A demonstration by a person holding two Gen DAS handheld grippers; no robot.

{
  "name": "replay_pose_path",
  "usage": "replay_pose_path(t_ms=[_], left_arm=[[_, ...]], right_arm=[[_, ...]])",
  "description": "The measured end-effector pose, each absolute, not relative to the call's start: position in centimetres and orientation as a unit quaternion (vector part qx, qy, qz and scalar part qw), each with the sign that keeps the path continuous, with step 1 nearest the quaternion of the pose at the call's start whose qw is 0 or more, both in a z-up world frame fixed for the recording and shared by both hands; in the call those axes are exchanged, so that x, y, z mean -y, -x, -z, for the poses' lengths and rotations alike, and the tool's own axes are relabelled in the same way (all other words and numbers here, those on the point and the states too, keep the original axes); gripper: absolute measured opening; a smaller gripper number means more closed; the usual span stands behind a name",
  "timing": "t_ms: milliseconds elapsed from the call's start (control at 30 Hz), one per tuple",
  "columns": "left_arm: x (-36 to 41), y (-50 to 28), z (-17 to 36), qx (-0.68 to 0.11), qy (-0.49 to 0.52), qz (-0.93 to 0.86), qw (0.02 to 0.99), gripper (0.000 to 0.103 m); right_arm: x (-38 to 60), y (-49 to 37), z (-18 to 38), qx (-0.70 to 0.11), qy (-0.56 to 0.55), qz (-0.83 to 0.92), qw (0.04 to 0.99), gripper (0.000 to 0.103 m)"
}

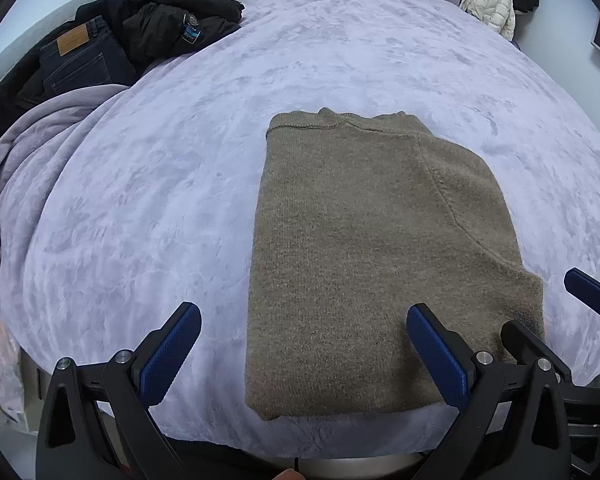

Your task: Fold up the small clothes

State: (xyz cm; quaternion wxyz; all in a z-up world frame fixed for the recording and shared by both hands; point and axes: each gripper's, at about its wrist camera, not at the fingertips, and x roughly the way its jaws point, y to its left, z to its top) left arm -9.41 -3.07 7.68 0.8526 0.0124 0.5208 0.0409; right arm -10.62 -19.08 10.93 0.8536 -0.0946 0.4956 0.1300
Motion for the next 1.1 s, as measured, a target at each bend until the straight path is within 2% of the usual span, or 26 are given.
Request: replay_pose_path(t_ms=[1100], left_arm=[[7.4, 10.8, -9.5, -0.497, -0.034, -0.034, 0.866, 0.103]], right_arm=[[23.2, 11.7, -10.6, -0.472, 0.041, -0.151, 0.868, 0.081]])
